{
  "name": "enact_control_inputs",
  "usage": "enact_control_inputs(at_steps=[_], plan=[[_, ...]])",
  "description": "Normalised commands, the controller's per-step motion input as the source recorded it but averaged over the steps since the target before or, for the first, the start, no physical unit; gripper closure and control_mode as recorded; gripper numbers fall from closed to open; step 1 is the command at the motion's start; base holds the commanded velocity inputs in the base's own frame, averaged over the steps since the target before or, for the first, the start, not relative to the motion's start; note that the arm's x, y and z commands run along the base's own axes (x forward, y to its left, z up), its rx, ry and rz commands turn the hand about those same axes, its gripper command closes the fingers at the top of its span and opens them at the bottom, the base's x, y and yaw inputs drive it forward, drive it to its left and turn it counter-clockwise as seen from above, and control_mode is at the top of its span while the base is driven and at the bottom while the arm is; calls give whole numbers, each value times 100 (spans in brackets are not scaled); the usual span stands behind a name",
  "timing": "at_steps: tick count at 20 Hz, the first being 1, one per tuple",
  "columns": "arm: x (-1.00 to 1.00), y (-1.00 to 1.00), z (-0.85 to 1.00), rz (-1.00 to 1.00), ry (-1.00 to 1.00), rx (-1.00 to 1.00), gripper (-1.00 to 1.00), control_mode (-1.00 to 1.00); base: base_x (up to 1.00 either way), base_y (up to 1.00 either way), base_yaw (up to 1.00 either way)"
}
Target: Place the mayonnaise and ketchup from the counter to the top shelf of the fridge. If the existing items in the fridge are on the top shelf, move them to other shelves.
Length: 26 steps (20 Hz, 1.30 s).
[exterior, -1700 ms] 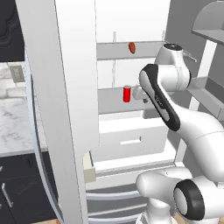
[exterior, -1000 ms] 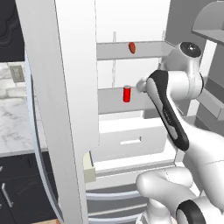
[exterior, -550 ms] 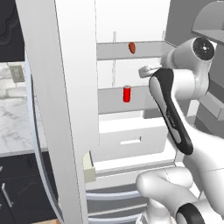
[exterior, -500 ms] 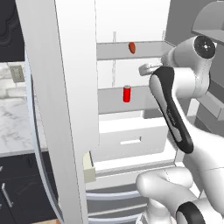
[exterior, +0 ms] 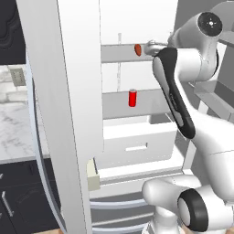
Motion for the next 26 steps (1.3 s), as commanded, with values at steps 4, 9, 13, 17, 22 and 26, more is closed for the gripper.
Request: enact_control_inputs(at_steps=[4, 9, 13, 17, 22, 26], plan=[[38, 0, -2, -19, 0, 0, -100, -100, 0, 0, 0], [3, -7, -3, 0, 2, 0, -100, -100, 0, 0, 0], [56, 0, -24, 0, 7, 0, -100, -100, 0, 0, 0], [66, 0, -23, 0, 4, -2, -100, -100, 0, 0, 0], [67, 0, -8, 0, 4, 0, -100, -100, 0, 0, 0], [69, 0, -4, 0, 4, 0, -100, -100, 0, 0, 0]])
